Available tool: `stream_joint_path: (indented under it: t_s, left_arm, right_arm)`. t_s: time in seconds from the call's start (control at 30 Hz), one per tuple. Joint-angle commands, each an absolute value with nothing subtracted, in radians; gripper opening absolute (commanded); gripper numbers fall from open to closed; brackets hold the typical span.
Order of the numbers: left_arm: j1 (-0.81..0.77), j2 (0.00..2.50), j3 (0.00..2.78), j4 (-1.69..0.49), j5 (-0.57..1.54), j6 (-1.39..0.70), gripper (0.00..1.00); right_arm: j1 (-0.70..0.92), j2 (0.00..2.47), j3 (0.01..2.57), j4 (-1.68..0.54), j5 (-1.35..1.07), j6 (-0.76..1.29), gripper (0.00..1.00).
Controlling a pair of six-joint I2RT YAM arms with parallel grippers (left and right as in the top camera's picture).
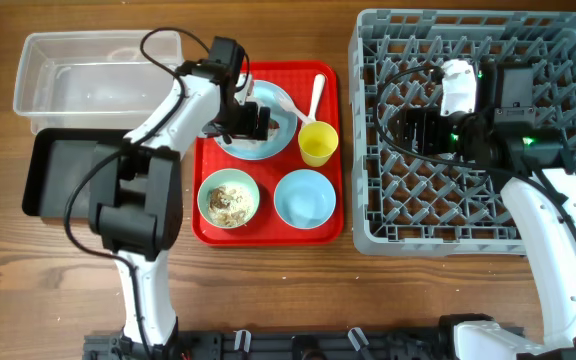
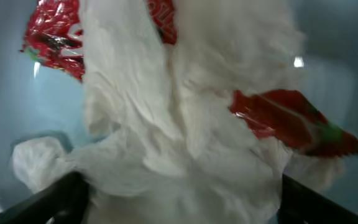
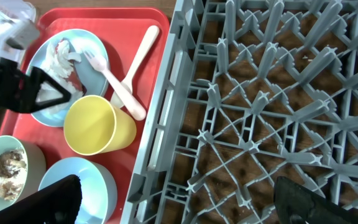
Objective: Sort waste into correct bins and load items into the dishwasher rack
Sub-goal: 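Reach the left gripper to the blue plate and grasp the white tissue, then carry the tissue left and drop it into the clear plastic bin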
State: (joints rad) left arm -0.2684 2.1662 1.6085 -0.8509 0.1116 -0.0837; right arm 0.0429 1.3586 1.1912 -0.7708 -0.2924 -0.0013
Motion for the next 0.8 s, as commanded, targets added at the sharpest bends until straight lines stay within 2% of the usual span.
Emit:
stream_joint_path:
  t_s: [0.0, 0.03, 0.07, 0.1, 0.47, 0.63, 0.77]
  left_arm:
    - [-0.275, 2.218, 1.62, -0.842, 0.107, -0.085, 0.55]
    - [-0.275, 2.222, 1.62, -0.841, 0.107, -0.086, 0.39]
    - [-0.275, 2.223, 1.62, -0.841, 0.107, -0.086, 0.13]
    - [-0.275, 2.224, 1.62, -0.841, 0.107, -0.086, 0.04]
    - [-0.266, 2.07, 1.79, -1.012, 0.113, -0.086, 0.04]
    - [-0.201, 1.956, 1.82, -0.994, 0.01, -0.086, 0.04]
    - [-0.108, 1.956, 1.819, -0.965, -0.071, -0.086, 0.04]
  right_arm:
    - [0.04, 1.364, 1.21, -0.772, -0.316, 0.007, 1.0]
    - [0.04, 1.364, 1.21, -0.772, -0.316, 0.007, 1.0]
    - [0.04, 1.364, 1.209, -0.772, -0.316, 0.007, 1.0]
    - [0.04, 1.364, 1.209, -0.772, -0.316, 0.007, 1.0]
    - [0.04, 1.364, 1.209, -0.772, -0.316, 0.007, 1.0]
    - [0.04, 1.364, 1.209, -0.772, -0.316, 0.007, 0.99]
    - [0.04, 1.364, 1.209, -0.772, -0.316, 0.007, 0.99]
